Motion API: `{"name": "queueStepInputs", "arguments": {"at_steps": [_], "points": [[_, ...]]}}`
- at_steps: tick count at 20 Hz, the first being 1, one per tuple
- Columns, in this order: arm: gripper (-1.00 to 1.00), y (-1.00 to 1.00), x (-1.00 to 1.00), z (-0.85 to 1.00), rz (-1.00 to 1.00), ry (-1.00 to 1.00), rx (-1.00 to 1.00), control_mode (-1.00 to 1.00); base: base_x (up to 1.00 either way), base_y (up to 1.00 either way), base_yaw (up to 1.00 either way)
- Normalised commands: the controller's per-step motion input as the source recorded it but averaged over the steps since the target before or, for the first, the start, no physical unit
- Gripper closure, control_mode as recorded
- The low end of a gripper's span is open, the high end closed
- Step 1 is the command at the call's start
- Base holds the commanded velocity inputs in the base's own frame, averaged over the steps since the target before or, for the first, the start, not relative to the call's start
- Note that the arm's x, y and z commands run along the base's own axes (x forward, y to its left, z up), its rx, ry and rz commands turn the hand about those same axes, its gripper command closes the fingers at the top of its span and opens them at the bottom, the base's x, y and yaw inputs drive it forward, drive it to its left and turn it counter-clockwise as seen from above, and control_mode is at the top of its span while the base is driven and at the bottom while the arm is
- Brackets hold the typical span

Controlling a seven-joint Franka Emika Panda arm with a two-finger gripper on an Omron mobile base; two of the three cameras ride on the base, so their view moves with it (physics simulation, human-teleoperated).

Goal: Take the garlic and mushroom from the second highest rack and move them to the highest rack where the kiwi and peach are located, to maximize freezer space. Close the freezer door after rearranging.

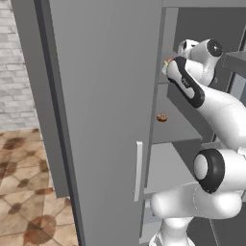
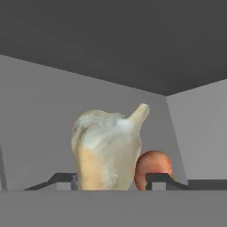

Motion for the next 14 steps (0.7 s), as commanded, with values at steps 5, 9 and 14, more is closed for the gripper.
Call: {"name": "queueStepInputs", "arguments": {"at_steps": [5, 9, 14], "points": [[-1.0, 0.0, 0.19, 0.12, 0.01, 0.0, -0.01, -1.0, 0.0, 0.0, 0.0], [-1.0, 0.0, -0.62, 0.29, 0.0, -0.01, -0.06, -1.0, 0.0, 0.0, 0.0], [-1.0, 0.02, -0.82, 0.14, 0.0, -0.03, -0.06, -1.0, 0.0, 0.0, 0.0]]}}
